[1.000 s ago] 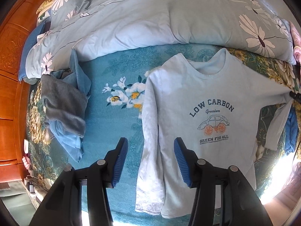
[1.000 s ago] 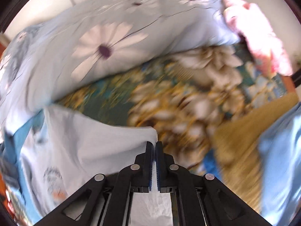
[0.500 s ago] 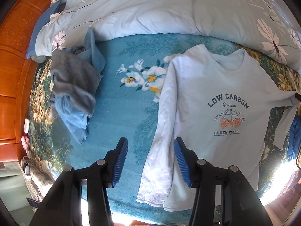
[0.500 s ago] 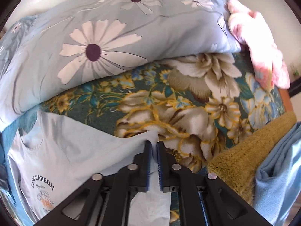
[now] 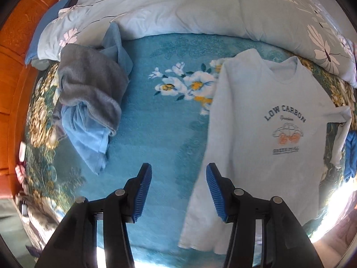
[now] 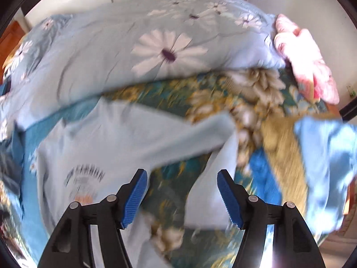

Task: Fold clothes
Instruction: 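Grasp the sleeve nearest the right gripper and spread it out, then open the right gripper and lift it above the flat shirt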

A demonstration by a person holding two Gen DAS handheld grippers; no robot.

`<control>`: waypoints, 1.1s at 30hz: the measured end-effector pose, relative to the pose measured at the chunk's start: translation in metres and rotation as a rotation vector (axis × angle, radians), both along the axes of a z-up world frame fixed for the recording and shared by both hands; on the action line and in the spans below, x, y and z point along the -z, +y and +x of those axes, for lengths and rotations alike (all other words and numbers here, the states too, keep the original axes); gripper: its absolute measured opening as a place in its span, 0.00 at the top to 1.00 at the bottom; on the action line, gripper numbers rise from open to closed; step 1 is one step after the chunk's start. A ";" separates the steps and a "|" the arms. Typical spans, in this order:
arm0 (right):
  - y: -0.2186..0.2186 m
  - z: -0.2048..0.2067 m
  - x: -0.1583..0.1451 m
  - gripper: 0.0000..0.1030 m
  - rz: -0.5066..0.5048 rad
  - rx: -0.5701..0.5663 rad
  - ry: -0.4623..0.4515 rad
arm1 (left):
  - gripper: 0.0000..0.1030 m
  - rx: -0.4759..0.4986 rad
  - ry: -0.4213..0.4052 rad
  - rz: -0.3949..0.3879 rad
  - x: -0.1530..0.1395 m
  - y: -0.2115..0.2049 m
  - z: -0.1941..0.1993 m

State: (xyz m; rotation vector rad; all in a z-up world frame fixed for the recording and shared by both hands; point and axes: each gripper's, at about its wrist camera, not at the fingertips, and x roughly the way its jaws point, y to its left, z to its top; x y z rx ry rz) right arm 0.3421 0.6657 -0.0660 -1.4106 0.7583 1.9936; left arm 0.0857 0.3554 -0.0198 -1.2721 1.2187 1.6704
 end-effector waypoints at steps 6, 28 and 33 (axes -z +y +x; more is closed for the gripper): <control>-0.084 0.022 -0.004 0.33 -0.091 0.075 -0.027 | 0.49 0.035 -0.070 0.080 0.001 0.013 -0.050; -0.230 -0.060 0.004 0.33 -0.263 0.021 -0.015 | 0.49 0.278 -0.108 0.089 0.083 0.059 -0.111; -0.232 -0.066 0.009 0.33 -0.271 0.011 -0.020 | 0.49 0.261 -0.048 0.065 0.094 0.059 -0.127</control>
